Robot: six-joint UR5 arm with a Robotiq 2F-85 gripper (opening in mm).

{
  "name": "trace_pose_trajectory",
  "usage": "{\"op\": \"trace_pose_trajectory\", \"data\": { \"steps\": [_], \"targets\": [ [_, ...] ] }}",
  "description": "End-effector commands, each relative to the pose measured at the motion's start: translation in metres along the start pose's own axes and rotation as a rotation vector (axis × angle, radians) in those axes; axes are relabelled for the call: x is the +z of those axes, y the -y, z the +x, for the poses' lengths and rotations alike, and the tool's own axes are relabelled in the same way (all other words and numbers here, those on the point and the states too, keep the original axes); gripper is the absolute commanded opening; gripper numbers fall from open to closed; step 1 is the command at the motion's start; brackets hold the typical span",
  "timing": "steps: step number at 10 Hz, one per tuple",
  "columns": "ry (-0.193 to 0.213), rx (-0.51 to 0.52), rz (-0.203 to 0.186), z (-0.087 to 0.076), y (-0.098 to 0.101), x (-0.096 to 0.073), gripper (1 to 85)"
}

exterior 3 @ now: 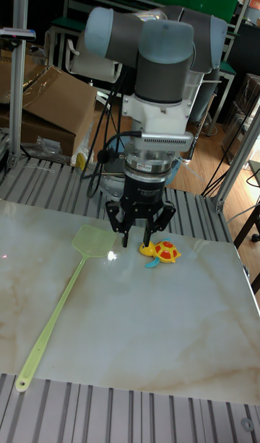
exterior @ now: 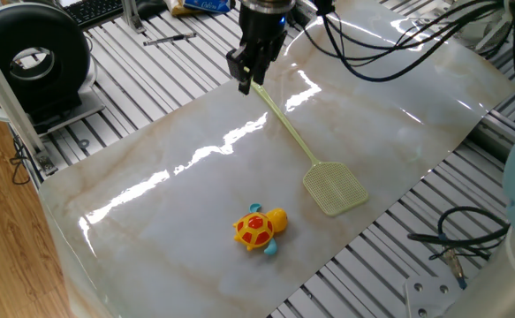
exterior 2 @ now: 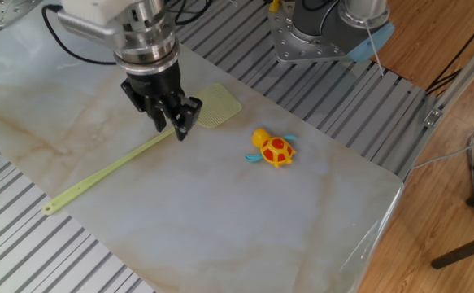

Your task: Swat with a flyswatter

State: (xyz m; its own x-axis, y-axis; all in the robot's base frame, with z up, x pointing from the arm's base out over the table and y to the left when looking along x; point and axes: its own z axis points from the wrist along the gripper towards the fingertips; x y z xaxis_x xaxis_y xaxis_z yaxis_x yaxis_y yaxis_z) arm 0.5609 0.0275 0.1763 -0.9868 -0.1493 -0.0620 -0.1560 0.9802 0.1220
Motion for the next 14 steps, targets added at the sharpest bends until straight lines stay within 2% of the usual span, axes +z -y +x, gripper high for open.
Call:
{"op": "trace_pose_trajectory", "data": {
  "steps": [1, 2, 3, 4, 5, 6, 7, 9, 10, 11, 12, 13, 14],
  "targets": [
    [-0.012, 0.033, 0.009, 0.003, 0.004, 0.006, 44.7],
    [-0.010, 0.058, 0.024, 0.003, 0.008, 0.006, 44.3],
    [-0.011, 0.078, 0.058, 0.000, 0.014, 0.011, 43.0],
    [-0.006, 0.090, 0.091, -0.011, 0.027, 0.029, 41.3],
    [0.000, 0.075, 0.110, -0.022, 0.056, 0.057, 40.0],
    [0.024, 0.049, 0.067, -0.028, 0.066, 0.071, 40.7],
    [0.006, 0.078, 0.048, -0.024, 0.061, 0.072, 43.3],
    [-0.053, 0.161, 0.051, -0.008, 0.060, 0.071, 42.3],
    [-0.070, 0.179, 0.110, -0.003, 0.074, 0.070, 36.7],
    [-0.069, 0.176, 0.119, -0.008, 0.082, 0.077, 36.7],
    [-0.068, 0.156, 0.119, -0.010, 0.101, 0.090, 36.7],
    [-0.052, 0.118, 0.121, -0.011, 0.129, 0.107, 36.7],
    [-0.035, 0.116, 0.105, -0.013, 0.132, 0.111, 36.7]
  ]
}}
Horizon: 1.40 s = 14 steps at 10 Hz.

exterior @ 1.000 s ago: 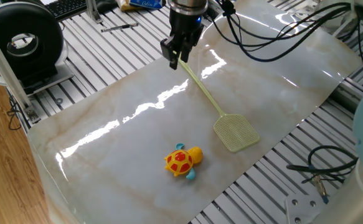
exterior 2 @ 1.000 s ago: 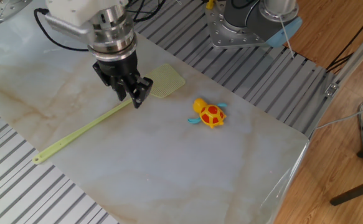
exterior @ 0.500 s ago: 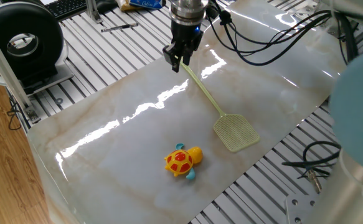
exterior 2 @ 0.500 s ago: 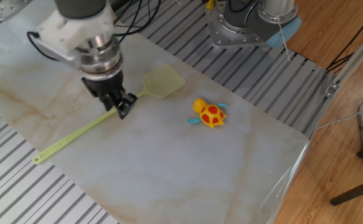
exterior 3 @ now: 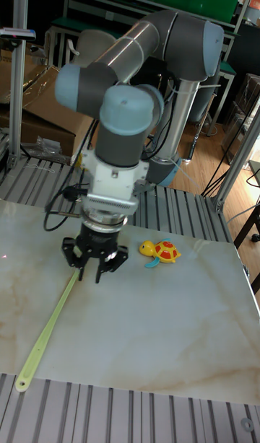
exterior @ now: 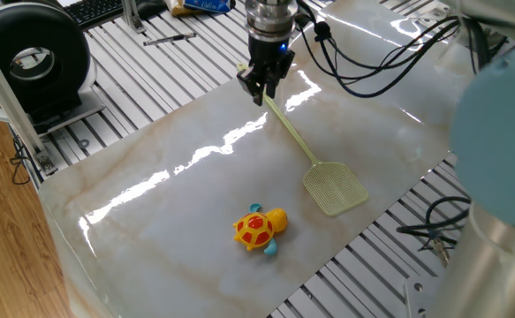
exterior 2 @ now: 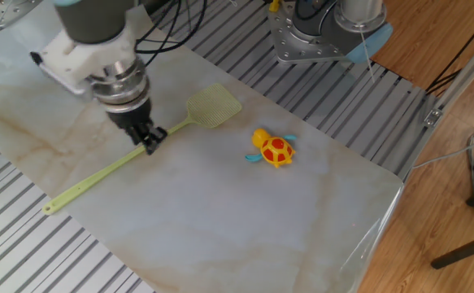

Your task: Swat with a flyswatter

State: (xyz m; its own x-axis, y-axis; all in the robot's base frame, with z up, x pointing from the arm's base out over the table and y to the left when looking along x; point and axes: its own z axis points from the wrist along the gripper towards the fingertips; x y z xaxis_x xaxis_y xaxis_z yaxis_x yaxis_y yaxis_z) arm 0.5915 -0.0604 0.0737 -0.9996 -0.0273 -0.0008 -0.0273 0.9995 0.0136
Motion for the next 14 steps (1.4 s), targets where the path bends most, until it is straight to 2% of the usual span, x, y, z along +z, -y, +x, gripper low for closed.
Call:
{"op": "trace_pose_trajectory", "data": {
  "steps": [1, 3, 4, 5, 6, 7, 9, 11, 12, 14],
  "targets": [
    [0.012, 0.030, -0.038, -0.006, 0.018, 0.022, 36.7],
    [0.025, 0.124, -0.047, -0.010, 0.016, 0.022, 35.0],
    [0.042, 0.154, -0.048, -0.022, 0.013, 0.027, 35.0],
    [0.041, 0.155, -0.006, -0.024, 0.028, 0.038, 35.0],
    [0.033, 0.146, 0.008, -0.019, 0.041, 0.046, 35.3],
    [0.024, 0.159, -0.022, -0.016, 0.035, 0.045, 36.3],
    [0.036, 0.186, -0.027, -0.019, 0.035, 0.045, 36.7],
    [0.029, 0.177, -0.006, -0.019, 0.045, 0.065, 36.7],
    [0.023, 0.169, -0.010, -0.013, 0.048, 0.066, 36.7],
    [0.024, 0.165, -0.021, -0.013, 0.046, 0.063, 37.7]
  ]
}}
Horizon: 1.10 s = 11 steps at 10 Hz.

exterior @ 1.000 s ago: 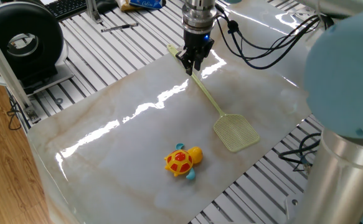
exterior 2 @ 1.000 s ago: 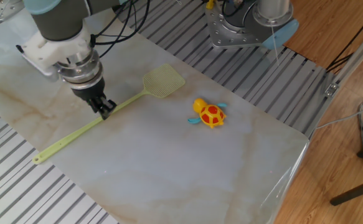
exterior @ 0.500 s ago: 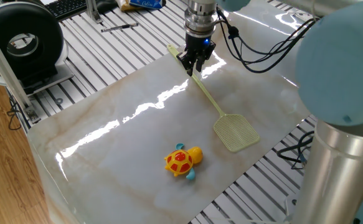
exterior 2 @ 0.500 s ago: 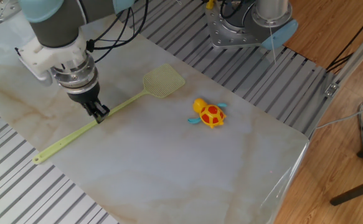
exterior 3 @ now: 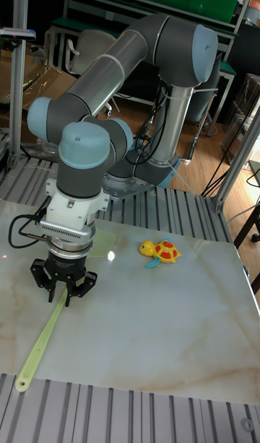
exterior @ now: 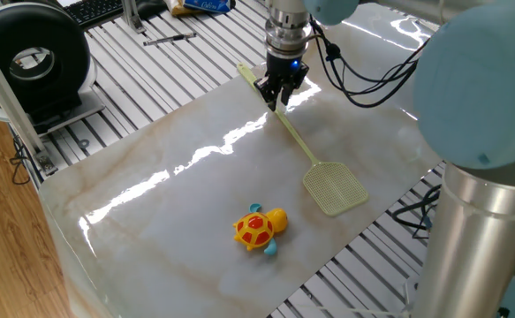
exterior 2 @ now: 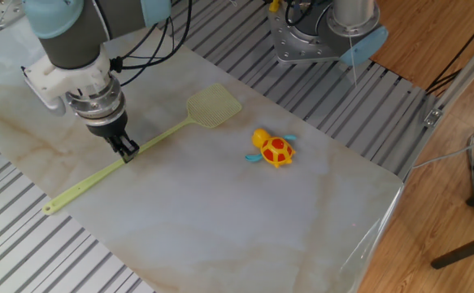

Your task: Swat with a flyswatter

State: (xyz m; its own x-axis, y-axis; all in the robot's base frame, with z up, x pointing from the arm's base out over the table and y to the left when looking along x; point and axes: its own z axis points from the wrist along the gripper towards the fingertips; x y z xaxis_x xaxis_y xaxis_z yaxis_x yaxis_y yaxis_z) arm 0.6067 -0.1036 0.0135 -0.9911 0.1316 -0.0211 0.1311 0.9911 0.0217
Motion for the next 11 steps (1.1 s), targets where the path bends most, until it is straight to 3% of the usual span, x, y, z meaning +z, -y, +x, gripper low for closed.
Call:
{"op": "trace_pose_trajectory", "data": {
  "steps": [1, 8, 10, 11],
  "targets": [
    [-0.004, 0.010, -0.009, -0.0008, 0.0014, 0.0081, 37.7],
    [-0.024, -0.003, -0.008, 0.0028, -0.0006, 0.0161, 36.3],
    [-0.002, -0.013, 0.001, -0.0035, 0.0008, 0.0156, 24.0],
    [-0.001, -0.015, 0.027, -0.0050, 0.0042, 0.0094, 1.7]
  ]
}}
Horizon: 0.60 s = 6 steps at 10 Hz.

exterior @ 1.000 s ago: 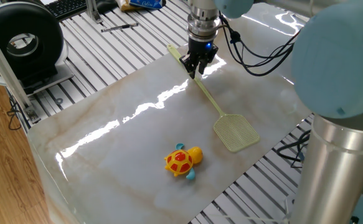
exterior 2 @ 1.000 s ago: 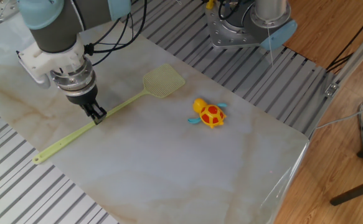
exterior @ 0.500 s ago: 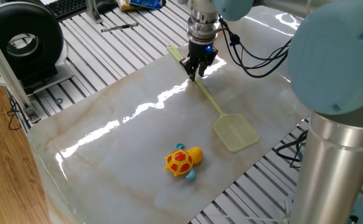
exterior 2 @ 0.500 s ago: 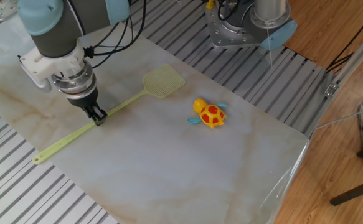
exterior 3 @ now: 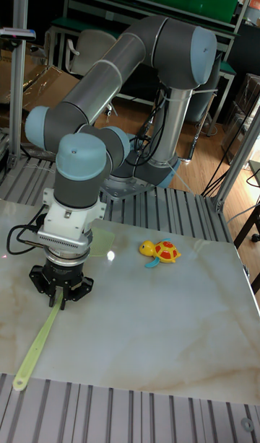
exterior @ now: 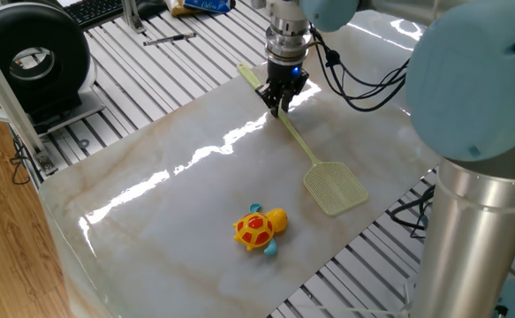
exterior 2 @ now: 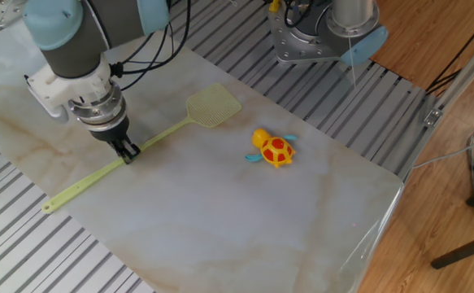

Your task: Swat with a flyswatter

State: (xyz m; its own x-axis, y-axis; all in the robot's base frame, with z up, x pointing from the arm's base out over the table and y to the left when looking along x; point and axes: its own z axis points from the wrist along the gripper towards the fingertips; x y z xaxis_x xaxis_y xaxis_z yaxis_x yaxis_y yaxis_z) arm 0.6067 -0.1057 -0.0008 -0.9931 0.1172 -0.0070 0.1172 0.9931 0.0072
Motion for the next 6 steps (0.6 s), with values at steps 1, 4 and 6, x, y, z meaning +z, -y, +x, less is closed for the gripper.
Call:
{"op": "trace_pose_trajectory", "data": {
  "steps": [1, 4, 6],
  "targets": [
    [-0.002, 0.001, 0.007, 0.001, -0.002, -0.019, 1.3],
    [-0.023, 0.003, -0.020, 0.011, -0.029, -0.062, 1.3],
    [-0.007, -0.009, -0.025, 0.005, -0.041, -0.070, 1.3]
  ]
}}
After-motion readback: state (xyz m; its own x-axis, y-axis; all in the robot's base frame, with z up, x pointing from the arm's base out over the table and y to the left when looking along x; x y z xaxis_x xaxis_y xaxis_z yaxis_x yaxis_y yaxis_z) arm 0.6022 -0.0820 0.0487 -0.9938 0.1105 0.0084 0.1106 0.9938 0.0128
